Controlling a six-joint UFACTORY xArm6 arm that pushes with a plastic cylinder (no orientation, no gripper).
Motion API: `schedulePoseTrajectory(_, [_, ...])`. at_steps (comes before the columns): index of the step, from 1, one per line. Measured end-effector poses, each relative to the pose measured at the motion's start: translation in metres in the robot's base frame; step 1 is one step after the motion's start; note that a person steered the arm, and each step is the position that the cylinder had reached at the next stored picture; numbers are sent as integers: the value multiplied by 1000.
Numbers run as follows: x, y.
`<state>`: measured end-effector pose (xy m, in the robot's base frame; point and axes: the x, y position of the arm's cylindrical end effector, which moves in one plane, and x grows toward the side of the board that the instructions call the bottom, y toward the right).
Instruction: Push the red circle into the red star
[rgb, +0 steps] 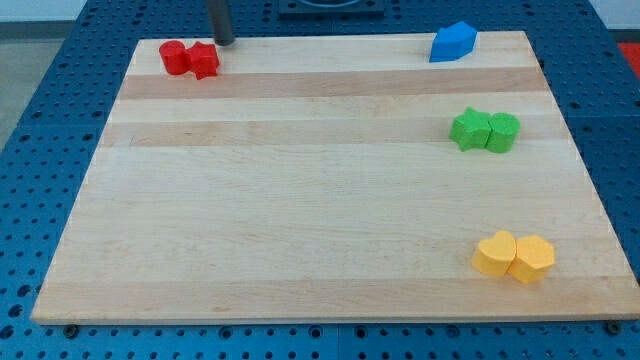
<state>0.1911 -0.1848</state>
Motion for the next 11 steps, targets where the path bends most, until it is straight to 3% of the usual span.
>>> schedulePoseTrajectory(3, [13, -73])
schedulePoseTrajectory(8, [83, -68])
schedulePoseTrajectory(11, [80, -61])
